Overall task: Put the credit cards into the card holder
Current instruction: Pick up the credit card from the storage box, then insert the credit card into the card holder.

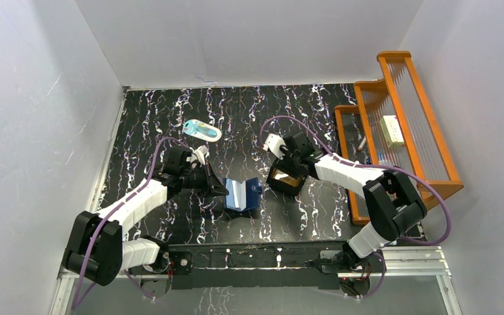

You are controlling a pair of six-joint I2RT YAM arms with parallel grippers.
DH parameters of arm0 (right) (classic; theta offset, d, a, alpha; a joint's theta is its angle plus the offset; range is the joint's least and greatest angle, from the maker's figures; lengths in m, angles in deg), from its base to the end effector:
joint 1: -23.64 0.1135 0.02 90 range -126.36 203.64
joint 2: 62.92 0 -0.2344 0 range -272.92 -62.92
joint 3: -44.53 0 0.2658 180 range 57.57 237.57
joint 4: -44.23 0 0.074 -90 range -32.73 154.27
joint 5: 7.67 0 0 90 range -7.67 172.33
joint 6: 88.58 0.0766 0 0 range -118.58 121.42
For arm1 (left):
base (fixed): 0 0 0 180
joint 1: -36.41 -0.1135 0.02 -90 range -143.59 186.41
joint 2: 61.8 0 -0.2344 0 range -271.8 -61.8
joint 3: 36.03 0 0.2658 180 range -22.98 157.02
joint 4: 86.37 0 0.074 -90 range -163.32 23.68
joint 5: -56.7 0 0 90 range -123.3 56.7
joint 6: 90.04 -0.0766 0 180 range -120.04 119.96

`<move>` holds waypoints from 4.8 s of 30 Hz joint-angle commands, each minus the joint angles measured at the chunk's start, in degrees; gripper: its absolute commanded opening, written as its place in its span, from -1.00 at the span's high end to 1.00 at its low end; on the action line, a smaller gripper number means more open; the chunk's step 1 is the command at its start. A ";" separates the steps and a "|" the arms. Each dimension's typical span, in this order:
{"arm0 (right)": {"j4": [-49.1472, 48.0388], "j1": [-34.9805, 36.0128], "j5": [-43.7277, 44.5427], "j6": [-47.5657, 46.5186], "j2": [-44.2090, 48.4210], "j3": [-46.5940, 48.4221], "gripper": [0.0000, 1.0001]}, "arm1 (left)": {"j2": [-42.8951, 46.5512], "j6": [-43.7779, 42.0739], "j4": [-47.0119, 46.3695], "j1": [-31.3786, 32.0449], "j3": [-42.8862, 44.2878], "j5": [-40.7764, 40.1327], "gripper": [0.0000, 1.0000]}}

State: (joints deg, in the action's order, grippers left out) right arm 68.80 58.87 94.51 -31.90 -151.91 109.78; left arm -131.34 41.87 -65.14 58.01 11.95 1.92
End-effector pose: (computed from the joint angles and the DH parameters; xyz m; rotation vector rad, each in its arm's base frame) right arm 0.3019 0.1934 0.1297 -1.2715 2.0388 -0.2409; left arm 0.2492 -0.1462 0.1427 -0.0982 2.4915 -1.2346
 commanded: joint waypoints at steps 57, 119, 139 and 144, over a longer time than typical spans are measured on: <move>7.87 0.87 -13.34 28.45 16.99 9.67 1.00 | 0.18 -0.90 1.49 0.29 -0.11 0.72 1.00; -16.24 27.42 0.96 87.98 10.59 -14.58 1.00 | -4.11 -4.09 2.52 0.37 -4.96 -7.61 0.41; -28.04 23.33 -6.39 92.97 15.07 -25.44 1.00 | -5.46 1.33 -8.02 0.46 -8.57 1.09 0.16; -29.26 22.86 -7.20 93.26 15.03 -26.28 1.00 | -5.85 1.95 -9.65 0.47 -9.53 1.39 0.08</move>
State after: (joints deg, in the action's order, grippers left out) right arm 43.05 82.21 88.07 60.66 -138.20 84.16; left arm -136.73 42.75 -72.48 58.27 3.61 0.76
